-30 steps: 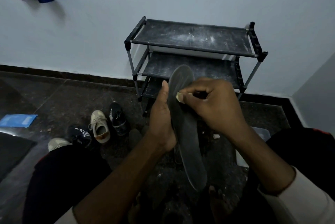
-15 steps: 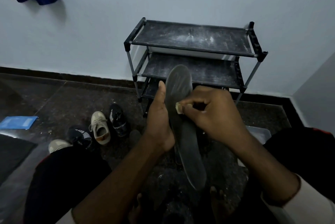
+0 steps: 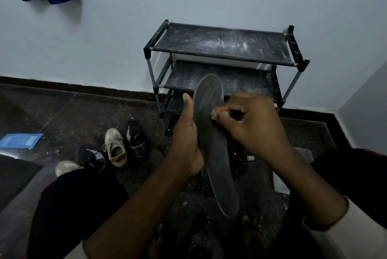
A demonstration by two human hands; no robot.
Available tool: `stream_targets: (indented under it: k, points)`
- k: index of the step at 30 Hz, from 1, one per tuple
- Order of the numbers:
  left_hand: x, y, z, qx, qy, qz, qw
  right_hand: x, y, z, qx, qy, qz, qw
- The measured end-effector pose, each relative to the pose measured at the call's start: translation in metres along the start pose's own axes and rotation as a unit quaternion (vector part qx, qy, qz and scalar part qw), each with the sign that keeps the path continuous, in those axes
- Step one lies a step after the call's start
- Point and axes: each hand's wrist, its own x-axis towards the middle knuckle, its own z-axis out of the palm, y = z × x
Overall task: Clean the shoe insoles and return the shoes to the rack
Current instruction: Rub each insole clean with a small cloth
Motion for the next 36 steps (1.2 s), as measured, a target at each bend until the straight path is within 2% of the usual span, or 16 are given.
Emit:
stream_targets:
  k: [2, 7, 12, 14, 17, 20, 23, 28, 32, 36]
  points:
    - [0.0, 0.001, 0.0, 0.004, -0.004, -0.003, 1.0, -0.006, 0.001, 0.0, 0.002, -0.019, 0.002, 1.0]
    - [0.0, 0.001, 0.003, 0.033, 0.017, 0.007, 0.999, 0.0, 0.008, -0.004, -0.031, 0.03, 0.013, 0.999]
    - [-0.002, -0.003, 0.0, 0.111, 0.001, 0.028, 0.993, -0.004, 0.012, -0.002, -0.054, 0.027, 0.01, 0.998]
    - [-0.001, -0.004, -0.002, 0.142, 0.013, 0.045, 0.989, -0.005, 0.013, -0.004, -0.045, 0.016, 0.012, 0.999]
    - [0.0, -0.001, -0.003, 0.16, -0.019, 0.076, 0.984, -0.008, 0.013, -0.002, -0.039, -0.024, 0.003, 0.999]
    - [0.002, -0.004, -0.003, 0.178, 0.001, 0.082, 0.981, -0.005, 0.016, -0.006, -0.047, 0.015, 0.021, 0.999]
    - [0.005, -0.011, -0.003, 0.18, 0.035, 0.086, 0.979, 0.001, 0.013, -0.005, -0.043, 0.062, 0.023, 0.997]
    - [0.003, -0.009, 0.0, 0.163, -0.009, 0.105, 0.981, -0.008, 0.011, 0.002, -0.035, 0.03, 0.015, 0.999]
    - [0.005, -0.015, -0.001, 0.177, 0.035, 0.097, 0.979, 0.005, 0.013, -0.003, -0.039, 0.085, 0.025, 0.995]
    - [0.004, -0.014, 0.001, 0.164, 0.015, 0.112, 0.98, -0.002, 0.006, 0.006, -0.037, 0.038, 0.004, 0.999]
